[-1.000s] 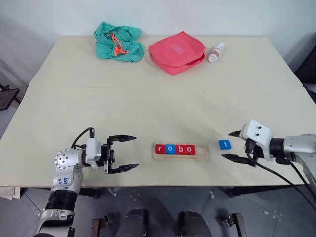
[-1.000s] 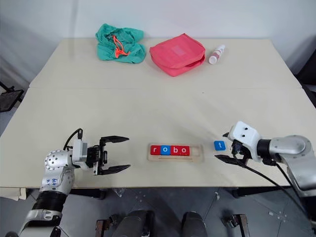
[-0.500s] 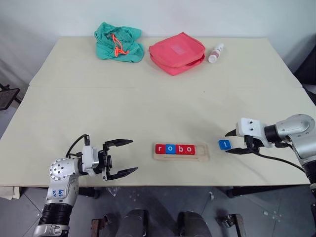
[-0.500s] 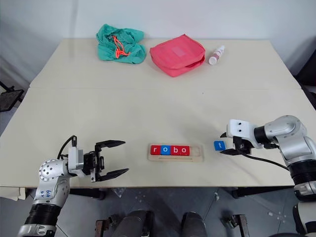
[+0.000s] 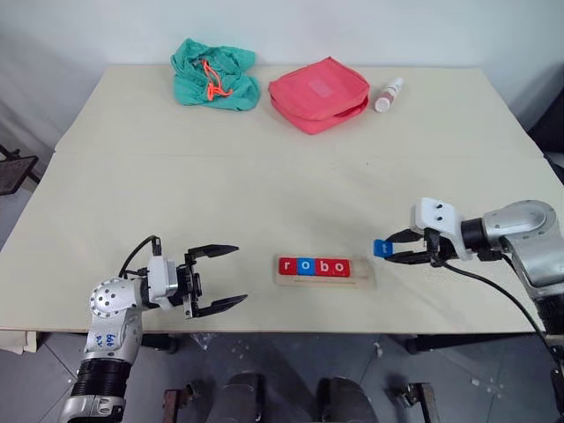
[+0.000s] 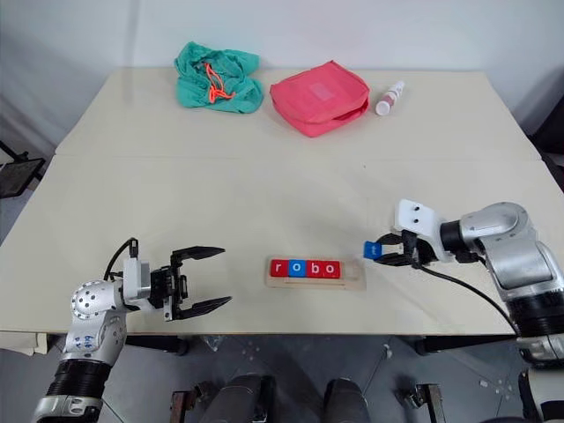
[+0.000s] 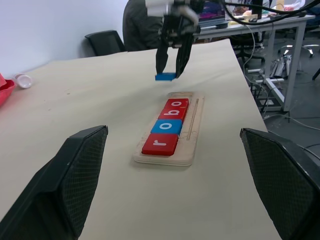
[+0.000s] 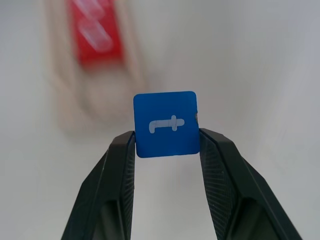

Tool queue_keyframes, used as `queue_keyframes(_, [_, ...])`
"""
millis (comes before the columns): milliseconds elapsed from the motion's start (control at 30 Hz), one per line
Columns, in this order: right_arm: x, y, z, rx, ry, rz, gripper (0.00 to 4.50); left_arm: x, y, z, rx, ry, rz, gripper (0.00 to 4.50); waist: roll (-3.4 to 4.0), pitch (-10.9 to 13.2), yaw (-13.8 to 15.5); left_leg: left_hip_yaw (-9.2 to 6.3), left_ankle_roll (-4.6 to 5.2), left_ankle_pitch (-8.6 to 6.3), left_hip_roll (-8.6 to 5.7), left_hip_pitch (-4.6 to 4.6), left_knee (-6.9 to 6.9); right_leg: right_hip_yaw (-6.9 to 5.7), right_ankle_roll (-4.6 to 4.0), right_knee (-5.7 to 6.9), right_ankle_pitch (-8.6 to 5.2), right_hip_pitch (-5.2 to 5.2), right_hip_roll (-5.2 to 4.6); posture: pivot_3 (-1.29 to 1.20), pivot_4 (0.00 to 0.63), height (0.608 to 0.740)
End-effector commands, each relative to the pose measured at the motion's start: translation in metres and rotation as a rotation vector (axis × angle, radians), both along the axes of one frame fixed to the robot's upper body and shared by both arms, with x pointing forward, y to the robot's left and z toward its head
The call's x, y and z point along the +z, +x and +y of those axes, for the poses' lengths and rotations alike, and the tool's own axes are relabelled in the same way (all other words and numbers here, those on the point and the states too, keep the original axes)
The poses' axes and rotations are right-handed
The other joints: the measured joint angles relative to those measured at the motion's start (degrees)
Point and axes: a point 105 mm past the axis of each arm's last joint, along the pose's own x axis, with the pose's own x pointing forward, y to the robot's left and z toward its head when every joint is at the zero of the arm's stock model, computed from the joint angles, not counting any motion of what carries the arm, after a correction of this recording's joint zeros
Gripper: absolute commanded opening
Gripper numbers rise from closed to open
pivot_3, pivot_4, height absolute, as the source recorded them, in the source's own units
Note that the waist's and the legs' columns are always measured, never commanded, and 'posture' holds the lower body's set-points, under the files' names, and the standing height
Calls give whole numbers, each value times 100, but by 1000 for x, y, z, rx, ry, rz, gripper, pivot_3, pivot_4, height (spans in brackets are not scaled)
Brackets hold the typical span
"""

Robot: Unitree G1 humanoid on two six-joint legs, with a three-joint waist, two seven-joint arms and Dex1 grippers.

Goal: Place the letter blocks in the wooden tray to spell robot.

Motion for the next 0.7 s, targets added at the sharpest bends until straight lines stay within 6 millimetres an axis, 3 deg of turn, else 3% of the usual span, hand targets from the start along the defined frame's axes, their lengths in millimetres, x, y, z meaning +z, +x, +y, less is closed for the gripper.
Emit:
queue_keyframes(33, [6,-8,7,-3,14,1,1457,3,1,-2,-12,-1,-23,4500,0,0,22,2,0,0,-2,0,1,1,0,-1,0,0,-1,0,150,740])
queue_keyframes(633, [-12,0,17,40,-18,16,1457,1,-2,2,0,2,-26,4500,0,0,69,8,0,0,-2,1,1,2,0,-3,0,1,-1,0,150,740])
queue_keyframes(700, [-13,0,18,49,-22,19,2212,1,-1,2,2,2,-25,4500,0,0,69,8,0,0,-1,1,1,1,0,-3,0,0,-1,0,150,740])
